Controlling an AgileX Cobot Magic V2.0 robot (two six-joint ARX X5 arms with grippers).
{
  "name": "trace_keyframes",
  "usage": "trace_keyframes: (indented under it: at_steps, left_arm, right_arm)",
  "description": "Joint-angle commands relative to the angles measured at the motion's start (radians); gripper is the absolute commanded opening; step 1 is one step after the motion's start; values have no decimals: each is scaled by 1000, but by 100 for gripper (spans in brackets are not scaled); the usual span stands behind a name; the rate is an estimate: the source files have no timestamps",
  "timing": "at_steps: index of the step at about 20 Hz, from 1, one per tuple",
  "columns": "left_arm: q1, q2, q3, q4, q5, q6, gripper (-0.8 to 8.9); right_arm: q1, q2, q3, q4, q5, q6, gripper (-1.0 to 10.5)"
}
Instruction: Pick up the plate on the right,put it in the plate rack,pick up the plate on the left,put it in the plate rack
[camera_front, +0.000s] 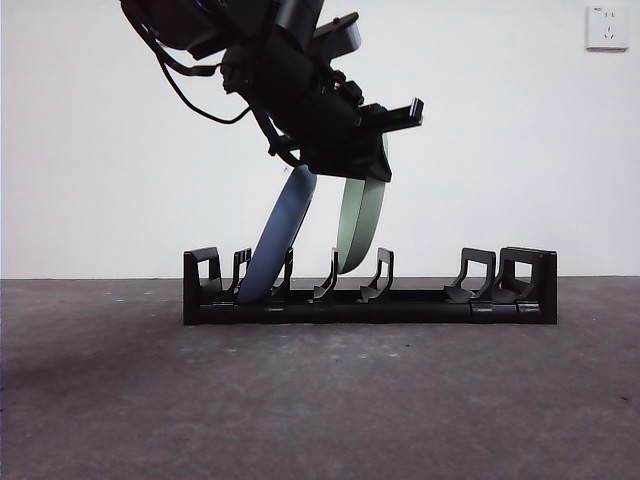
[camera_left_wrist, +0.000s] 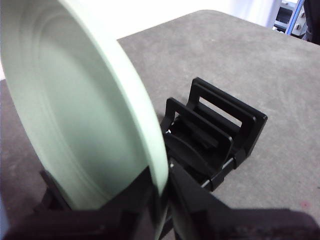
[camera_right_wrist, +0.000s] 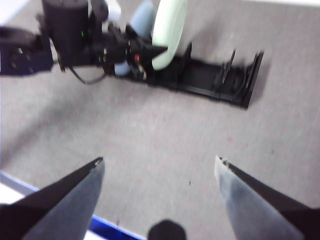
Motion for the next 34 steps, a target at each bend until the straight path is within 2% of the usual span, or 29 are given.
trace_keyframes:
  at_steps: [1,4,7,13,16,17,19,20,27,34]
  left_arm:
    - [0,28,5,10,3,-3,-8]
    - [0,56,5,-2,1,-2,-8]
    - [0,60,5,-22,-33,19,-8]
    - [-13,60,5,-128,-34,51,-4]
    - [-29,60,5,-135,-30,58,7]
    - [-32,60,5,-134,-31,58,51]
    - [-38,60,5,-134,-31,57,215]
    - [-40,60,5,-135,-31,57,259]
    - [-53,-26,5,-165,-31,55,260]
    - [-72,-267,5,-417,-22,49,258]
  right_arm:
    - [1,-3,-38,-6,-16,9,377]
    - [1,-3,-71,39,-60,11,377]
    - [1,-3,-79,52,-63,10,377]
    - [1,-3,-79,52,-63,6,377]
    - [1,-3,-79,52,-63,3,377]
    - [1,-3,-79,51,-63,3,377]
    - [1,-3,-79,41,-63,2,377]
    - [1,-3,-79,40,-63,0,377]
    - [1,-3,-79,42,-63,-8,377]
    - [1,-3,-79,65,-63,-32,377]
